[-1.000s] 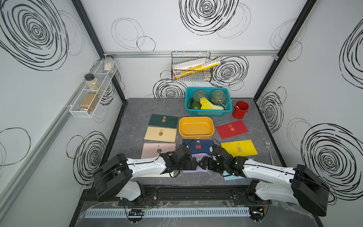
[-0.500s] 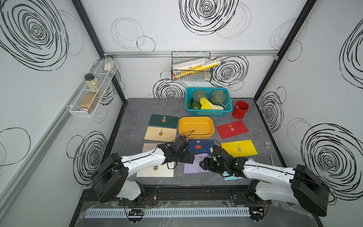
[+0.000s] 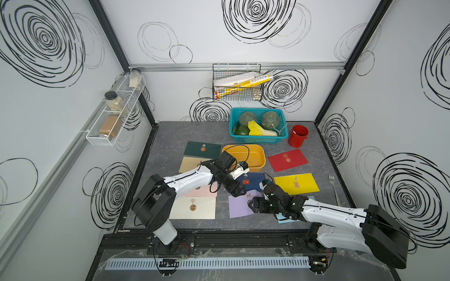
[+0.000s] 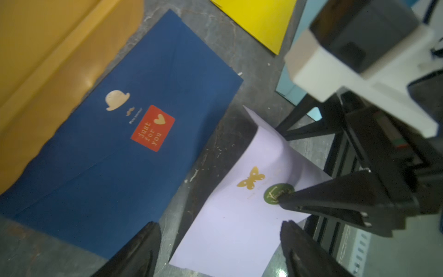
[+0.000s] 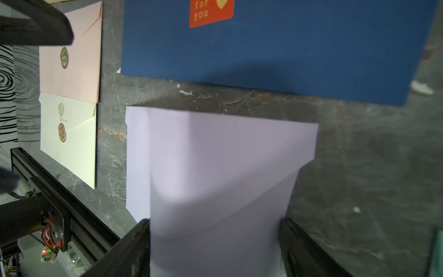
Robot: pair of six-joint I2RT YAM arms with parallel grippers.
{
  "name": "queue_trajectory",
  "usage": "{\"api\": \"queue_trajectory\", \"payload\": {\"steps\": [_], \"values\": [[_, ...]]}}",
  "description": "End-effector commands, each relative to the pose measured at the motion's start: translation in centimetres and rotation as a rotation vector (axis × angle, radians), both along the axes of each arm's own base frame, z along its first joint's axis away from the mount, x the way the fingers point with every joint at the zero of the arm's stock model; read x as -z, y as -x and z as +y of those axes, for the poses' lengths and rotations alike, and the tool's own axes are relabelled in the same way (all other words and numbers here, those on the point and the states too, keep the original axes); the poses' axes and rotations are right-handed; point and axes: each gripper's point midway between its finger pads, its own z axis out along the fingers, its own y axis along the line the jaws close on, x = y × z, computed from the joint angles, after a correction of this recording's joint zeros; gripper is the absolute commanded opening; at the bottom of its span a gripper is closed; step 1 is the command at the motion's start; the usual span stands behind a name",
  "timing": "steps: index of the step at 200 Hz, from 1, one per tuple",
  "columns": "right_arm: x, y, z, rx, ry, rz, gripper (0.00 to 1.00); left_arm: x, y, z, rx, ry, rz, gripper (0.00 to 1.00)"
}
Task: Put the sealed envelopes into the storage box
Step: Pick up the envelope from the center of the board.
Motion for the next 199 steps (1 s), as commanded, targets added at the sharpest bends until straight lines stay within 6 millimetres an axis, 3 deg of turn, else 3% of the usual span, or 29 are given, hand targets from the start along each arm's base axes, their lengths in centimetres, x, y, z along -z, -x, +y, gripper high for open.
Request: {"api": "queue_trajectory", "payload": {"steps": [1, 68, 106, 123, 155, 180, 199], "values": [[2.6, 1.1, -2.3, -0.044, 0.147, 0.028, 0.85, 0.6, 1.1, -0.9, 0.111, 0.061, 0.018, 0.84], [1.9, 0.8, -2.5, -0.079, 0.159, -0.025, 0.86, 2.5, 2.0, -3.5, 0.208, 0.094, 0.069, 0.81], [1.7, 0.8, -2.4, -0.104, 0.156, -0.041, 0.86, 3.2, 2.2, -3.5, 0.234, 0.086, 0.066, 0.77], [1.7, 0.8, -2.4, -0.111, 0.158, -0.045, 0.85, 2.6, 2.2, -3.7, 0.246, 0.108, 0.068, 0.75], [1.2, 0.4, -2.2, -0.108, 0.15, -0.072, 0.86, 3.0, 3.1, -4.4, 0.29, 0.127, 0.144, 0.53], [0.8, 0.0, -2.1, -0.099, 0.142, -0.095, 0.86, 3.6, 4.6, -4.7, 0.33, 0.117, 0.184, 0.47], [0.9, -0.1, -2.1, -0.096, 0.146, -0.092, 0.86, 3.4, 4.4, -4.8, 0.325, 0.119, 0.177, 0.33]]}}
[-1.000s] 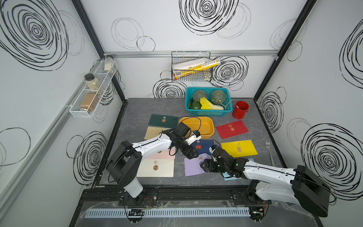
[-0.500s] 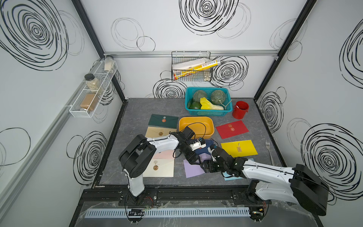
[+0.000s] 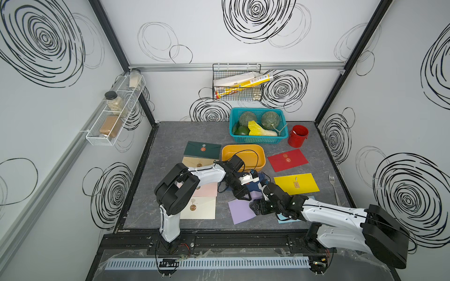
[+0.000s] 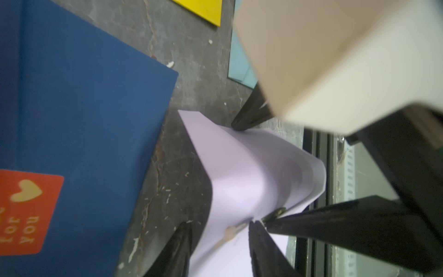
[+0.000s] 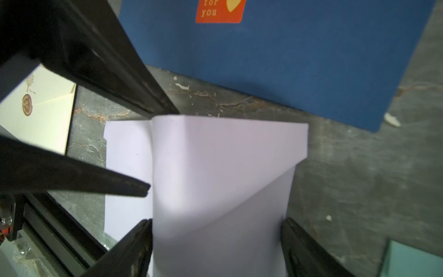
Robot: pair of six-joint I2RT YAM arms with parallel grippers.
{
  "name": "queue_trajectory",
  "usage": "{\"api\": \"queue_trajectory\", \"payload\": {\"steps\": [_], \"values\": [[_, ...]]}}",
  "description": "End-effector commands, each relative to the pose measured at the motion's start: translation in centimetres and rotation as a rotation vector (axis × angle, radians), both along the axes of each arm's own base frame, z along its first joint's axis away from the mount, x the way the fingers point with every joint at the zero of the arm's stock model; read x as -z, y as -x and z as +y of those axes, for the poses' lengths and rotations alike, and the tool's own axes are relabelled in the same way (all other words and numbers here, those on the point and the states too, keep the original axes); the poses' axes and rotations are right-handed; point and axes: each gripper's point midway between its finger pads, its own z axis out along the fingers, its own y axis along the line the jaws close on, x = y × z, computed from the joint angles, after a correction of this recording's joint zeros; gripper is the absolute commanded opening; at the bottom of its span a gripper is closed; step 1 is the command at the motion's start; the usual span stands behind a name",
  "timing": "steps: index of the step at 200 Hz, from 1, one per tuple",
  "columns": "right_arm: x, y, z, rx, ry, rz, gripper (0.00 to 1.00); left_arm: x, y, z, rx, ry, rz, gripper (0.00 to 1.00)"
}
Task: Put the sealed envelopes into the storage box
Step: Pick up the envelope from the center of the board.
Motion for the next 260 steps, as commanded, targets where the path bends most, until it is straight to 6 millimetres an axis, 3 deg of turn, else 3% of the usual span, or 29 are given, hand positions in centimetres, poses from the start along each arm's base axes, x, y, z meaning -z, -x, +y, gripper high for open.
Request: {"api": "queue_trajectory", "payload": {"steps": [1, 30, 36, 66, 78, 93, 123, 142, 165, 181, 198, 236, 260], "values": [[0.8, 0.1, -1.2, 0.01, 0.054, -0.008, 0.86, -0.8, 1.7, -0.6, 0.054, 0.032, 0.047, 0.33], [0.1, -0.2, -1.2, 0.012, 0.056, -0.03, 0.88, -1.8, 0.6, -0.5, 0.037, 0.019, 0.042, 0.12], [-0.1, -0.3, -1.2, 0.012, 0.061, -0.037, 0.89, -2.2, 0.3, -0.6, 0.034, 0.018, 0.03, 0.0], [-2.3, -1.6, -2.1, 0.063, 0.116, -0.092, 1.0, -4.3, -1.1, -0.9, -0.023, -0.042, -0.04, 0.0], [-4.9, -2.6, -2.5, 0.103, 0.131, -0.132, 1.0, -4.9, -1.8, -0.5, -0.046, -0.12, -0.086, 0.0], [-9.7, -3.9, -3.1, 0.177, 0.108, -0.216, 1.0, -6.2, -3.1, 0.6, -0.094, -0.216, -0.154, 0.0], [-19.2, -5.8, -5.0, 0.324, 0.033, -0.379, 1.0, -12.2, -5.9, 1.2, -0.181, -0.266, -0.309, 0.0], [-22.5, -7.0, -5.8, 0.42, -0.005, -0.437, 1.0, -14.7, -7.4, 1.4, -0.234, -0.328, -0.415, 0.0], [-25.2, -9.0, -8.1, 0.581, -0.013, -0.526, 1.0, -16.5, -11.0, 2.8, -0.293, -0.455, -0.596, 0.0], [-25.6, -10.2, -8.8, 0.617, -0.046, -0.549, 1.0, -17.2, -13.9, 2.9, -0.292, -0.532, -0.722, 0.0], [-24.0, -11.0, -8.6, 0.601, -0.066, -0.507, 1.0, -18.0, -16.3, 2.5, -0.277, -0.554, -0.807, 0.0], [-19.8, -10.7, -7.8, 0.552, -0.021, -0.424, 1.0, -14.1, -18.2, 3.8, -0.095, -0.679, -0.91, 0.0], [-18.3, -10.4, -7.3, 0.524, -0.028, -0.393, 1.0, -13.6, -20.0, 3.9, -0.044, -0.634, -0.977, 0.0]]}}
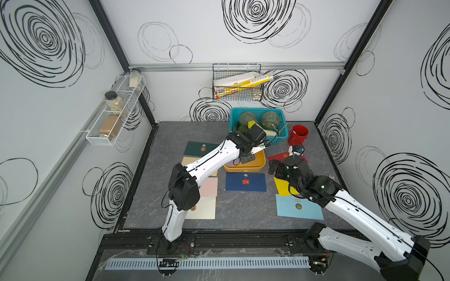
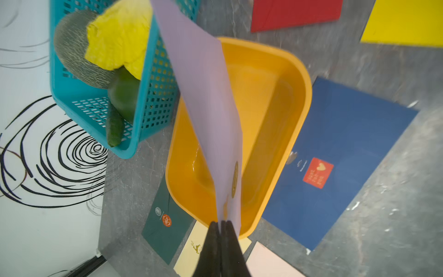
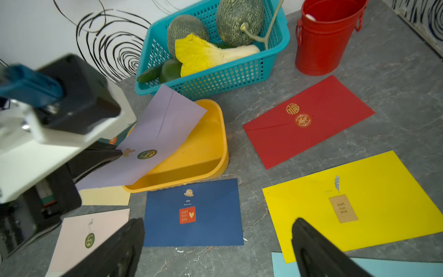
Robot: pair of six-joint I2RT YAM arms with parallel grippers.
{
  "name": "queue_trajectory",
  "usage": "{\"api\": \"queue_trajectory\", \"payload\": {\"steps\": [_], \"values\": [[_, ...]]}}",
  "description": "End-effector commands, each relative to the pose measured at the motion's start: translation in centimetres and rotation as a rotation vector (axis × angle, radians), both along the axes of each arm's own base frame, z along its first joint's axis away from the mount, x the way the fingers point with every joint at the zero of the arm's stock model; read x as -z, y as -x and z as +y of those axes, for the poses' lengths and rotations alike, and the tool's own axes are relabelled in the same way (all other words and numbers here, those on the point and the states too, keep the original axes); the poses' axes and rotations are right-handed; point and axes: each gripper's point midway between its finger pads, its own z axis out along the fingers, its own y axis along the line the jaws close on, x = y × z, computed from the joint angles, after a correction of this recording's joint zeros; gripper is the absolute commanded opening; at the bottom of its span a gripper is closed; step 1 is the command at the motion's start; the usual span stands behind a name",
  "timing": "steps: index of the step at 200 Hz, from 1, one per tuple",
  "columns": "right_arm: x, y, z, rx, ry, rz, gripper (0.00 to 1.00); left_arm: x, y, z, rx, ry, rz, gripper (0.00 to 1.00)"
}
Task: Put the sealed envelopes into the storage box
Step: Pick up the envelope from the center of the board, then place the envelope in the storage box.
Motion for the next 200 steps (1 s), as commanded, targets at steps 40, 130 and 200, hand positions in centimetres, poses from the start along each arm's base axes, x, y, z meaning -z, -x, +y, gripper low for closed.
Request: {"api": "queue_trajectory", "payload": {"steps": [40, 130, 200], "values": [[1.8, -0.3, 1.9, -0.061, -0.04, 0.038, 1.0, 1.9, -4.1, 0.0, 0.186, -0.089, -0.029, 0.0], [1.6, -2.7, 3.1, -0.068, -0.026, 0.04, 1.0, 5.3, -6.6, -1.5, 0.306, -0.072, 0.035, 0.26], [2.6, -3.8, 4.2, -0.09, -0.011, 0.059, 1.0, 0.2, -12.4, -0.5, 0.194, -0.06, -0.267, 0.99]]}}
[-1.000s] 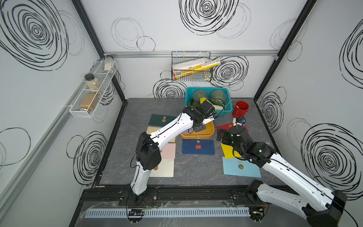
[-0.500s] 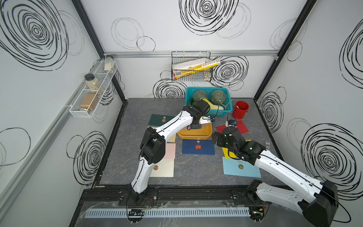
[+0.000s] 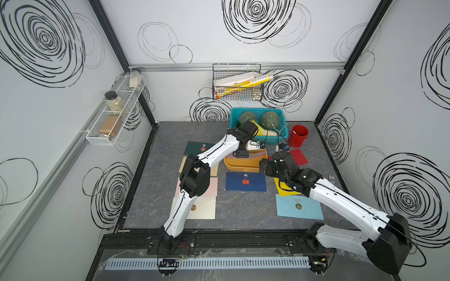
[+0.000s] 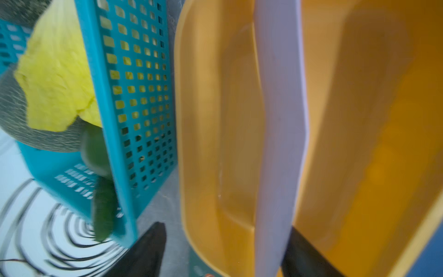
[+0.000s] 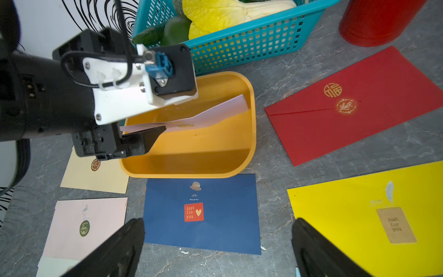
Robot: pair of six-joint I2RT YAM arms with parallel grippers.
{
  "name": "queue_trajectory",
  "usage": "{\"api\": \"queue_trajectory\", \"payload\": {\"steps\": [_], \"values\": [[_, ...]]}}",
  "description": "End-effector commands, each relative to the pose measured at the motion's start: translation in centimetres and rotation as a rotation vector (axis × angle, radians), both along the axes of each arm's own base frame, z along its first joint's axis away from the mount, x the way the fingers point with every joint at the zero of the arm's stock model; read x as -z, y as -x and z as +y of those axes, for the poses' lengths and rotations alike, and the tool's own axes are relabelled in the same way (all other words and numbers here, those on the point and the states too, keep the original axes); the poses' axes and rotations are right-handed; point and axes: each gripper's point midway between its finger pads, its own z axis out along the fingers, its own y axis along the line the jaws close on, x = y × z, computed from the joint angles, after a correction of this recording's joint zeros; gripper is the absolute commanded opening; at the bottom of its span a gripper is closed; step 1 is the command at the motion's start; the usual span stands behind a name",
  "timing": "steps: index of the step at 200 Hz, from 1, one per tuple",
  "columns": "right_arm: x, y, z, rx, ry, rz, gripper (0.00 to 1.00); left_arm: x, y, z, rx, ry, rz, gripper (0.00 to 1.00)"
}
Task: Put the sealed envelopes into the storage box
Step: Place the envelope in the storage box.
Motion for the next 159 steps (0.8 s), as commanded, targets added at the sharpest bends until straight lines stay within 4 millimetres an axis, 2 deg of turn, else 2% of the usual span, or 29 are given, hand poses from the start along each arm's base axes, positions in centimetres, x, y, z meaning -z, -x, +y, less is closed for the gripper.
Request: {"api": "queue_trajectory", "payload": {"steps": [1, 19, 30, 43, 54, 71, 84, 95, 107, 116, 127, 141, 152, 159], "values": [[-0.6, -0.8, 0.6, -0.012, -0.011, -0.022, 1.0, -5.3, -3.6, 0.1, -0.058, 0.062, -0.232, 0.99], [-0.3, -1.1, 0.7, -0.026, 0.015, -0.02, 1.0, -10.6, -5.8, 0.8, -0.126, 0.145, -0.399, 0.99], [-0.2, -1.5, 0.6, -0.026, 0.031, -0.017, 1.0, -12.9, -6.6, 1.3, -0.162, 0.185, -0.443, 0.99], [-0.3, -2.1, 0.7, -0.033, 0.027, -0.01, 1.0, -14.0, -7.7, 2.4, -0.222, 0.19, -0.487, 0.99], [-0.6, -2.5, 1.0, -0.043, 0.024, -0.013, 1.0, -13.3, -7.7, 3.0, -0.238, 0.184, -0.46, 0.99], [-0.8, -2.7, 1.3, -0.055, 0.017, -0.015, 1.0, -11.9, -6.4, 3.8, -0.274, 0.178, -0.393, 0.99], [-0.5, -2.6, 1.5, -0.07, 0.019, -0.007, 1.0, -12.8, -5.4, 4.6, -0.347, 0.255, -0.39, 0.99], [-0.2, -2.4, 1.7, -0.092, 0.033, 0.005, 1.0, -15.0, -4.4, 5.3, -0.433, 0.386, -0.391, 0.99], [0.7, -2.1, 1.4, -0.101, 0.067, 0.034, 1.0, -18.6, -3.3, 6.1, -0.574, 0.581, -0.404, 0.99], [1.7, -1.6, 1.1, -0.108, 0.088, 0.07, 1.0, -21.2, -2.4, 7.5, -0.708, 0.751, -0.392, 0.99], [3.2, -0.6, 0.7, -0.112, 0.102, 0.126, 1.0, -23.1, -0.6, 8.7, -0.833, 0.932, -0.325, 0.99], [5.2, 1.0, 0.6, -0.131, 0.083, 0.19, 1.0, -23.8, 1.7, 8.2, -0.797, 1.1, -0.176, 0.99], [6.8, 2.3, 1.0, -0.17, 0.054, 0.24, 1.0, -23.3, 3.1, 7.4, -0.71, 1.203, -0.03, 0.99], [7.8, 3.1, 1.5, -0.2, 0.031, 0.273, 1.0, -22.0, 3.5, 7.7, -0.702, 1.251, 0.062, 0.99]]}}
